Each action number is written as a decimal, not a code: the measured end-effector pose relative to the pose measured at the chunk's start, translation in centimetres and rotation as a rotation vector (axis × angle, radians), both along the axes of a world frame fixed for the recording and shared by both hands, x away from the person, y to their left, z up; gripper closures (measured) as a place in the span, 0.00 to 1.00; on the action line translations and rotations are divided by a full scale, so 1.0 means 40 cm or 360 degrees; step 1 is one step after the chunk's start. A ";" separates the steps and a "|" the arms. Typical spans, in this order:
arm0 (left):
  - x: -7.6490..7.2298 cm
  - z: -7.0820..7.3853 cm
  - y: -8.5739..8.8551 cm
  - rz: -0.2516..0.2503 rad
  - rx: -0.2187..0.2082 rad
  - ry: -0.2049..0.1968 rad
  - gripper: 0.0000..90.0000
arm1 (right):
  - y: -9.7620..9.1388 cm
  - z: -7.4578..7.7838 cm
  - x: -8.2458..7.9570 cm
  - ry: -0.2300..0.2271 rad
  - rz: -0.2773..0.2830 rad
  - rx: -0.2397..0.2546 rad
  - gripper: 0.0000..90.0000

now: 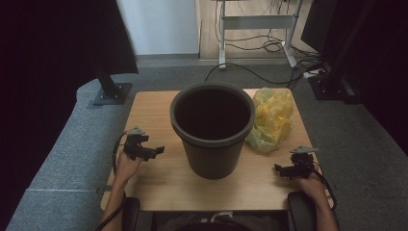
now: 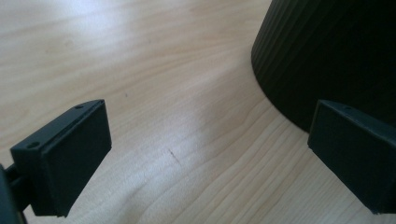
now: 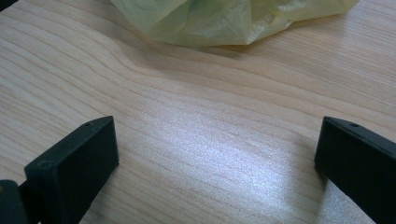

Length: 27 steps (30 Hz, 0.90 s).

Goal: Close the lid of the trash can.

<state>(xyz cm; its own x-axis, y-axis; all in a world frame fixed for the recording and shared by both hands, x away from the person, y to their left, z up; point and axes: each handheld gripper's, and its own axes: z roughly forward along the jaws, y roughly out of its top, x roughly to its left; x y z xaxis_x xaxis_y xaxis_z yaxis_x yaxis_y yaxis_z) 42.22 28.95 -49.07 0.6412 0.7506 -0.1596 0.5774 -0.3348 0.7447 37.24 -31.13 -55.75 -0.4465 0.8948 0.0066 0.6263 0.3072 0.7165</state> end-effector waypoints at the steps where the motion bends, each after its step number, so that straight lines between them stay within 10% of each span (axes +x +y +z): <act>1: 0.000 -0.007 -0.001 0.0005 -0.0002 0.0005 0.00 | 0.000 0.000 0.000 0.0000 0.0000 0.0000 0.00; 11: -0.003 -0.078 -0.022 0.0017 0.0048 0.0045 0.00 | 0.000 0.000 0.000 0.0000 0.0000 0.0000 0.00; 27: -0.010 -0.137 -0.082 -0.0067 0.0366 0.0013 0.00 | 0.000 0.000 0.000 0.0000 0.0002 0.0001 0.00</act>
<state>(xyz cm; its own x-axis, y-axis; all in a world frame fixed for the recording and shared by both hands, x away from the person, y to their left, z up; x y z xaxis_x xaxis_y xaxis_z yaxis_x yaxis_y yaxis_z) 41.80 25.66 -54.54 0.6719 0.7406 0.0070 0.5651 -0.5188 0.6415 37.23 -31.11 -55.75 -0.4475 0.8942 0.0073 0.6259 0.3074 0.7168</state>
